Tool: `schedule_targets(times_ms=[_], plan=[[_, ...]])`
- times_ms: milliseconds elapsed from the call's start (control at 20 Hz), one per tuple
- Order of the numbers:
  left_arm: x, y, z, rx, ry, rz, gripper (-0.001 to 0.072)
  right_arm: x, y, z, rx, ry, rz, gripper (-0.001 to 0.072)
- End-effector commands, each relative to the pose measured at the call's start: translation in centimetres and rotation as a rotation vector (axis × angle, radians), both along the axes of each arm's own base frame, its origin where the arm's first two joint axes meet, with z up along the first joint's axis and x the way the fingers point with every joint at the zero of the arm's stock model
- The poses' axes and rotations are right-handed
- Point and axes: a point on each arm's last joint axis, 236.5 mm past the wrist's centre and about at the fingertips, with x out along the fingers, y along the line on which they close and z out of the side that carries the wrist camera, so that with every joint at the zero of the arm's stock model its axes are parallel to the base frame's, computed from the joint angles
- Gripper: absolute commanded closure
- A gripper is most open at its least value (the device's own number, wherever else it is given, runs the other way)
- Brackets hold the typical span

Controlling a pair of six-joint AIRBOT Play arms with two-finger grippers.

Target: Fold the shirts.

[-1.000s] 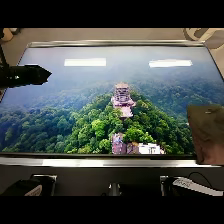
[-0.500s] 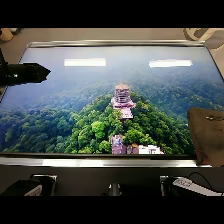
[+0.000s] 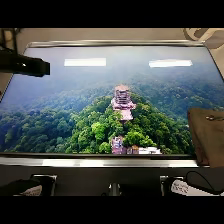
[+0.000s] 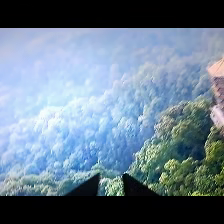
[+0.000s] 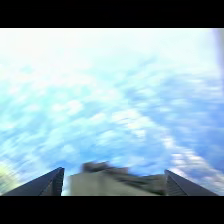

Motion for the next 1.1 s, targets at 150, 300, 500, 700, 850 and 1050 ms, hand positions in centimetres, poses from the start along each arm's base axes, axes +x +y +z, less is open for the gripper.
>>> schedule_targets(times_ms=[150,300,500,700,850,1050], plan=[[-5.8,-0.6,-12.0,0.133,0.375,-0.038,0.0052,-6.5,13.6,-13.7,0.125,0.571,0.279,0.0042],[-5.3,-1.4,-12.6,0.119,0.312,-0.055,0.0052,-6.9,14.1,-14.3,0.119,0.567,0.295,0.0045],[-5.3,-1.4,-12.7,0.121,0.315,-0.059,0.0051,-7.0,14.0,-14.3,0.116,0.570,0.293,0.0045],[-5.3,-1.4,-12.7,0.121,0.316,-0.059,0.0051,-7.0,14.0,-14.3,0.116,0.570,0.293,0.0045],[-5.3,-1.4,-12.7,0.121,0.316,-0.059,0.0051,-7.0,14.0,-14.3,0.116,0.570,0.293,0.0045],[-5.3,-1.4,-12.7,0.121,0.316,-0.059,0.0051,-7.0,14.0,-14.3,0.116,0.570,0.293,0.0045]])
